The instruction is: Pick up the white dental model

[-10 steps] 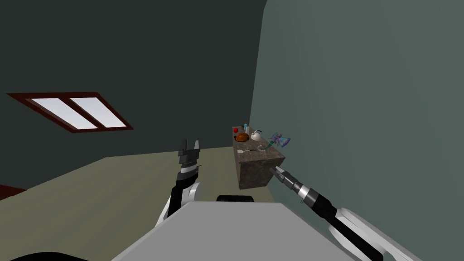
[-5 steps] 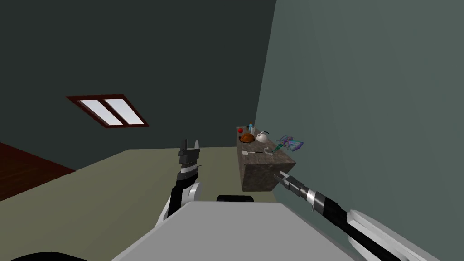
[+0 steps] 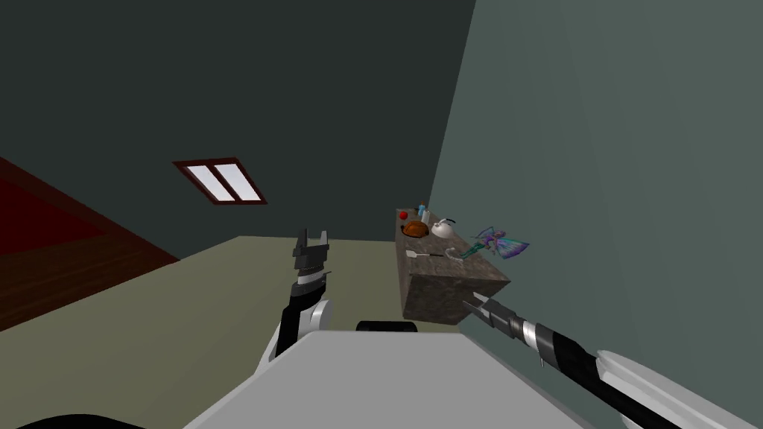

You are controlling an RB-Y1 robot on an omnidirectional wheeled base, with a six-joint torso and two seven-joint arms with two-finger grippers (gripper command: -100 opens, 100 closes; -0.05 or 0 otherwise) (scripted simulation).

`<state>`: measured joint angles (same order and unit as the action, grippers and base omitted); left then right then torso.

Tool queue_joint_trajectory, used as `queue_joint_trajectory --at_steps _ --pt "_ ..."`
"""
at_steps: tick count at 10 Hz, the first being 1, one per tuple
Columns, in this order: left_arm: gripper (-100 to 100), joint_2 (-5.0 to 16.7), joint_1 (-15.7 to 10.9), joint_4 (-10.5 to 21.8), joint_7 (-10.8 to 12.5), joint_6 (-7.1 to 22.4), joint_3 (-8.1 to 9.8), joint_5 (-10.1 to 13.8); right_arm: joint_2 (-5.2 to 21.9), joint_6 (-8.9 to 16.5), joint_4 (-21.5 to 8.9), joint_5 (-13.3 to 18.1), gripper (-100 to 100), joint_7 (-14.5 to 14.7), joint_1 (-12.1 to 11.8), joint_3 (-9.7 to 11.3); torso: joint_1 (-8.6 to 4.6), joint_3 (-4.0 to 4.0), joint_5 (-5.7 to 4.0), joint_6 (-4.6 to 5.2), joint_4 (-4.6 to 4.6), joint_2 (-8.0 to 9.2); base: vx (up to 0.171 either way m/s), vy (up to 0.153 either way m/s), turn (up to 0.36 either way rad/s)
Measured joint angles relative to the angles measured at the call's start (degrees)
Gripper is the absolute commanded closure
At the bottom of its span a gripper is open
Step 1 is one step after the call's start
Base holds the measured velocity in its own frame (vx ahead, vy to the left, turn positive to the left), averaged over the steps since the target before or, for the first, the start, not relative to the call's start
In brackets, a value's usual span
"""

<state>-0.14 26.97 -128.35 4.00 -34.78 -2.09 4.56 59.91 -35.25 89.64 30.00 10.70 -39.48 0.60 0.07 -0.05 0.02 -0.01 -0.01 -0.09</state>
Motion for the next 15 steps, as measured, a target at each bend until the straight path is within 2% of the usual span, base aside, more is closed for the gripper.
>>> queue_joint_trajectory --at_steps 6,8,10,12,15 --pt "0 0.0 0.0 0.0 0.0 0.0 0.00 0.0 9.1 -0.5 -6.4 2.6 -100 1.3 -1.4 2.0 0.01 0.03 0.01 0.01 0.01 0.06 0.017 0.025 0.168" --pt "0 0.0 0.0 0.0 0.0 0.0 0.00 0.0 11.3 -1.1 -9.8 3.5 -100 2.1 -0.6 3.3 0.02 0.04 0.01 0.01 0.02 0.07 0.008 0.023 0.157" --pt "0 0.0 0.0 0.0 0.0 0.0 0.00 0.0 14.4 -1.0 -10.9 3.9 -100 2.5 -2.0 3.4 0.02 0.06 0.01 0.03 0.03 0.11 0.003 0.027 0.256" --pt "0 0.0 0.0 0.0 0.0 0.0 0.01 0.0 17.2 -1.8 -14.6 4.7 -100 3.4 -1.2 4.8 0.00 0.06 0.01 0.09 0.03 0.10 0.004 0.016 0.141" --pt "0 0.0 0.0 0.0 0.0 0.0 0.01 0.0 21.2 -2.1 -18.0 5.3 -100 4.2 -1.6 5.8 -0.02 0.06 0.00 0.04 0.03 0.10 0.007 0.008 0.180"
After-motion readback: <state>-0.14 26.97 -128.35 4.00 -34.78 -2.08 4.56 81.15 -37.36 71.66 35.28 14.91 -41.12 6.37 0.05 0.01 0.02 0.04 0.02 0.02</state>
